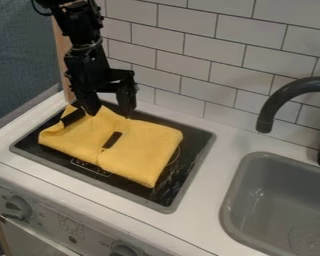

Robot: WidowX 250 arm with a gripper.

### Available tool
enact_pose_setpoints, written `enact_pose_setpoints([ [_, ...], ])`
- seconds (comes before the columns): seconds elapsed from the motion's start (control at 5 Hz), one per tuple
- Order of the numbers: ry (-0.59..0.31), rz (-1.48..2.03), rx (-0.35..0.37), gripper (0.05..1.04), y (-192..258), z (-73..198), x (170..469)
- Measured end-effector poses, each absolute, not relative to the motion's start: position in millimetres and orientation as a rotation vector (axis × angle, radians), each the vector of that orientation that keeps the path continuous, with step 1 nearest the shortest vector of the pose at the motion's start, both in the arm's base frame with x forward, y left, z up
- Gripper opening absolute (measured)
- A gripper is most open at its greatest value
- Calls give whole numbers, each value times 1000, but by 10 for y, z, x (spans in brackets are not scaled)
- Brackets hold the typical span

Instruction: Unfold the cloth from the middle to the right

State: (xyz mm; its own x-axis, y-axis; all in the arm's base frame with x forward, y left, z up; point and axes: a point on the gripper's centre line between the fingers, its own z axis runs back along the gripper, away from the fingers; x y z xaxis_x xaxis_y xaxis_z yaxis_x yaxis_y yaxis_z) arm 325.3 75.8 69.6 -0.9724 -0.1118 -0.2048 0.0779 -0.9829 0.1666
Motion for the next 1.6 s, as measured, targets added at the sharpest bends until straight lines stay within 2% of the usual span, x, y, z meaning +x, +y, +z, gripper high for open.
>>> enact_pose_setpoints([
  [0.2,-251,-3015,283,999,755,605,3225],
  [0.6,-178,-2977,123,999,850,343,3160],
  [0.8,-156,-2973,87,999,882,275,3156],
  [1.0,-155,-2973,50,943,894,188,3173],
  [1.4,-134,-2992,69,345,822,172,3223],
  [1.6,-121,-2990,56,143,832,120,3218],
])
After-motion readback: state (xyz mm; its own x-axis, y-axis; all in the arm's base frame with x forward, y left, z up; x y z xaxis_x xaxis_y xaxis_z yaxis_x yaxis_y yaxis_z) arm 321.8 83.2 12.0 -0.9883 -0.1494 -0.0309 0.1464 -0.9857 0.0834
